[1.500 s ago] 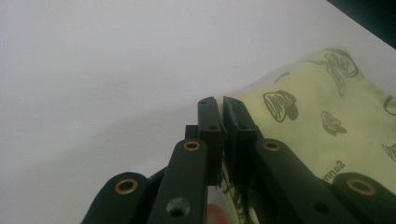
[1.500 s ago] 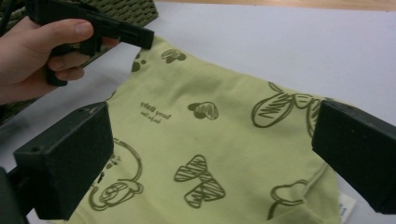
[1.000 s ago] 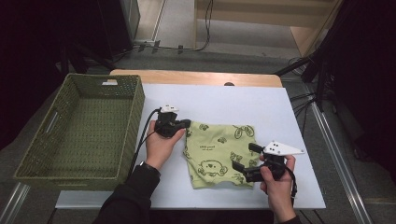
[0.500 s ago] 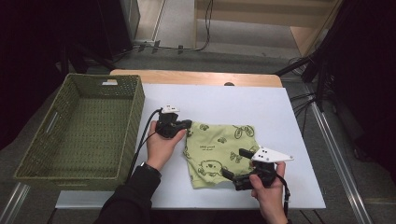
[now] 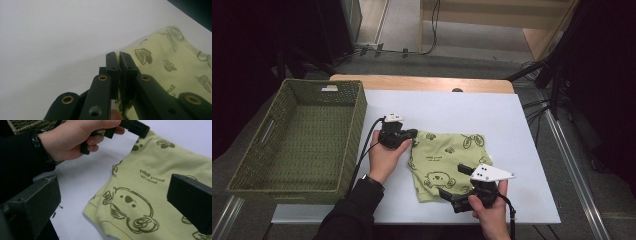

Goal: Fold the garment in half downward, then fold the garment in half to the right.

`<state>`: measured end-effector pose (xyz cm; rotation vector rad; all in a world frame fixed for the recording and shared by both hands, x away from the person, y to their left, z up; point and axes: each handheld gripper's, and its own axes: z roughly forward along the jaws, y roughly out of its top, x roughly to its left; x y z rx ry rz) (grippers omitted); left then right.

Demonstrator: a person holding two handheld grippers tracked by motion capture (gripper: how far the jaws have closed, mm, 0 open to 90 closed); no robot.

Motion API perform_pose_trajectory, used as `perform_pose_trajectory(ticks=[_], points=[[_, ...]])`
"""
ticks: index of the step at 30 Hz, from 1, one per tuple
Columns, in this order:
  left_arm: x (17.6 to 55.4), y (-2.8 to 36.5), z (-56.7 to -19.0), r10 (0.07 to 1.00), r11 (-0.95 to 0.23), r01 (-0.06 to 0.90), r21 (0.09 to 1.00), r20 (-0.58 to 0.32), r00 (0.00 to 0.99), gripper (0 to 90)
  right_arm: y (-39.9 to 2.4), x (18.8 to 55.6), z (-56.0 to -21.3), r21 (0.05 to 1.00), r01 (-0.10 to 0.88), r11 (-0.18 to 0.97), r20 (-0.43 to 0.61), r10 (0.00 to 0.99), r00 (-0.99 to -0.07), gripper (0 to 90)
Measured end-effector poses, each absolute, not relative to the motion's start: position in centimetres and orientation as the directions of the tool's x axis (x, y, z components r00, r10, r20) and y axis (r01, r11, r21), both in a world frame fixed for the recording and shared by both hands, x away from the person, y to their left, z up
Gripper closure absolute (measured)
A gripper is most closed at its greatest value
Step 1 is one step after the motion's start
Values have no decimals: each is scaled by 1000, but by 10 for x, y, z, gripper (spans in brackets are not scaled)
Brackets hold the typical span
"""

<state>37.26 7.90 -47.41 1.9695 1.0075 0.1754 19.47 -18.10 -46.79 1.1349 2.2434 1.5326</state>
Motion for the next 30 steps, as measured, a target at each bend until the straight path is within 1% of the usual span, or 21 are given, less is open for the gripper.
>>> perform_pose_trajectory(ticks=[13, 14, 17, 20, 21, 22, 24, 30], points=[[371, 82, -473, 708, -272, 582, 766, -250, 661, 855, -155, 189, -476, 856, 474, 206, 244, 648, -722, 0], [370, 81, -473, 708, -271, 584, 765, -253, 660, 855, -153, 188, -476, 856, 473, 206, 237, 658, -715, 60], [369, 79, -473, 706, -271, 580, 768, -251, 662, 855, -146, 186, -479, 858, 473, 199, 230, 674, -702, 167], [369, 79, -474, 706, -270, 583, 766, -254, 661, 855, -139, 186, -484, 856, 466, 225, 202, 684, -701, 325], [369, 80, -474, 706, -272, 583, 766, -253, 661, 855, -137, 186, -486, 851, 474, 226, 210, 680, -702, 376], [369, 80, -474, 708, -271, 584, 765, -252, 660, 855, -135, 186, -488, 848, 477, 231, 212, 677, -705, 407], [369, 80, -474, 708, -270, 584, 766, -253, 660, 855, -130, 187, -491, 841, 482, 246, 199, 688, -698, 449], [370, 80, -474, 708, -269, 584, 766, -254, 659, 855, -118, 192, -502, 808, 525, 267, 204, 710, -674, 451]])
